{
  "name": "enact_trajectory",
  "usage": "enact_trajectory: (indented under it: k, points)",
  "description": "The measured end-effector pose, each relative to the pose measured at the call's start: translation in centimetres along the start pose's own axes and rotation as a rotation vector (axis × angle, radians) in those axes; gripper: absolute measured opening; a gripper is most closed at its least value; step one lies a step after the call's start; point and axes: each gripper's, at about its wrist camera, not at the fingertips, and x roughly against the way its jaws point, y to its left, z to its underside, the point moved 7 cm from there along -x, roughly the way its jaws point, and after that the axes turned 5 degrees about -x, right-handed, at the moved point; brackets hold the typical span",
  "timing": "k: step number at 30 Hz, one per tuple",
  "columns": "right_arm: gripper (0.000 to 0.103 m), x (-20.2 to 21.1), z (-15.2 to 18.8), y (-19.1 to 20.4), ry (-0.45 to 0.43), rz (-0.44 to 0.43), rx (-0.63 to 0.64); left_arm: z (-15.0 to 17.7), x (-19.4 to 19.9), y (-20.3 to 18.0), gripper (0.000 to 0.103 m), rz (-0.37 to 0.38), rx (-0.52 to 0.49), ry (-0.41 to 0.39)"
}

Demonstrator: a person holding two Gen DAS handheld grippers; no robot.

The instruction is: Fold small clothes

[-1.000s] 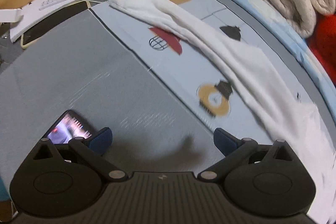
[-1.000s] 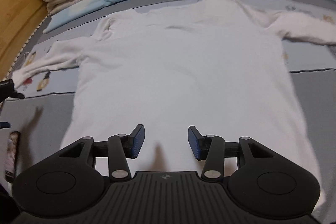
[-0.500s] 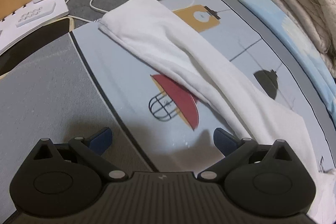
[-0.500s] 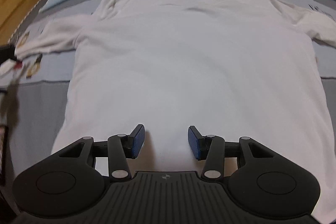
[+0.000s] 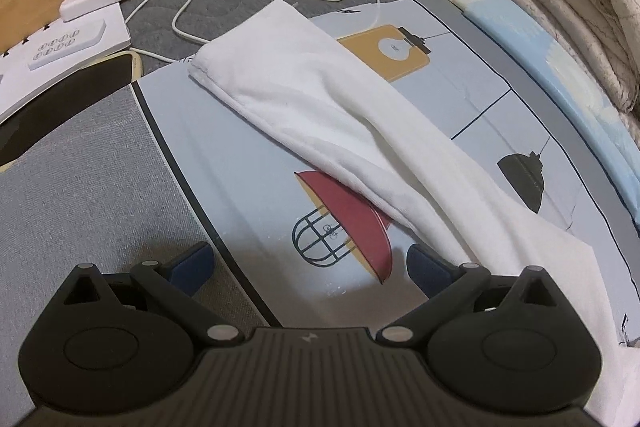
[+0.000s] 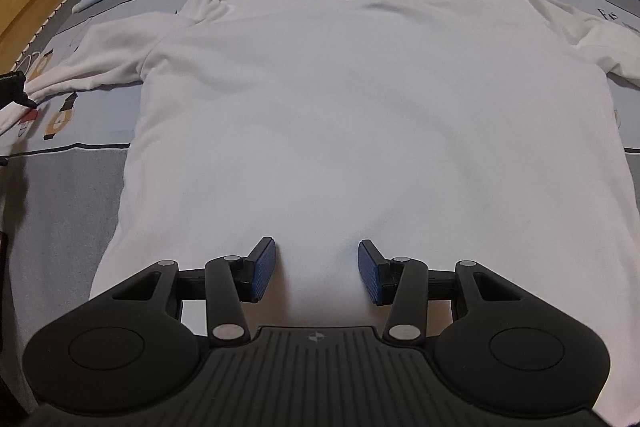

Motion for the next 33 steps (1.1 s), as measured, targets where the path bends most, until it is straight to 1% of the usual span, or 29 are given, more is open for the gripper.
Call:
enact_trajectory:
  k: [13, 15, 17, 20, 22, 23, 24, 25, 26, 27, 28, 29, 30, 31, 33]
  points:
    - [0.048, -0.2, 0.0, 0.0, -0.008, 0.003, -0.006, 0.2, -0.5, -0.2, 0.103, -0.024, -0.041, -0.014]
    - [0.048, -0.2, 0.0, 0.0, -0.007, 0.003, -0.008, -0.2, -0.6, 0.1, 0.103, -0.018, -0.021, -0.019]
    - [0.048, -0.2, -0.1, 0.0, -0.007, -0.001, -0.008, -1.2, -0.7, 0.8, 0.103, 0.022, 0.039, -0.022]
    - [0.048, -0.1, 0.0, -0.3, -0.006, -0.007, -0.005, -2.8, -0.9, 3.0, 0.103, 0.145, 0.204, -0.036]
    - [0.048, -0.2, 0.0, -0.5, -0.006, -0.003, -0.004, -3.8, -1.2, 4.1, 0.102, 0.216, 0.286, -0.041]
    - [0.048, -0.3, 0.0, -0.5, -0.006, -0.002, -0.006, -4.2, -1.2, 4.5, 0.097, 0.24, 0.313, -0.048]
    - [0.048, -0.3, 0.0, -0.6, -0.006, -0.003, -0.007, -4.6, -1.3, 4.7, 0.086, 0.246, 0.329, -0.052]
    - [0.048, -0.4, -0.1, -0.5, -0.005, -0.003, -0.005, -5.0, -1.4, 4.9, 0.077, 0.238, 0.337, -0.061]
    - [0.048, -0.4, -0.1, -0.4, -0.004, -0.002, -0.003, -5.4, -1.5, 5.0, 0.048, 0.239, 0.342, -0.07]
    - [0.048, -0.4, -0.1, -0.4, -0.002, -0.002, 0.001, -5.7, -1.8, 4.9, 0.01, 0.255, 0.348, -0.064]
    - [0.048, -0.4, -0.1, -0.4, -0.002, -0.002, 0.003, -5.6, -2.4, 5.0, 0.004, 0.27, 0.369, -0.039]
    - [0.048, -0.4, -0.1, -0.4, -0.001, -0.002, 0.007, -5.5, -2.9, 5.2, 0.003, 0.276, 0.398, -0.027]
    - [0.048, -0.4, -0.1, -0.4, 0.001, -0.003, 0.009, -5.4, -3.0, 5.4, 0.003, 0.284, 0.416, -0.044]
    - [0.048, -0.4, -0.2, -0.4, 0.001, -0.003, 0.01, -5.5, -2.7, 5.4, 0.003, 0.267, 0.418, -0.059]
    - [0.048, -0.5, -0.3, -0.5, 0.002, -0.002, 0.003, -5.9, -1.5, 5.4, 0.003, 0.199, 0.401, -0.078]
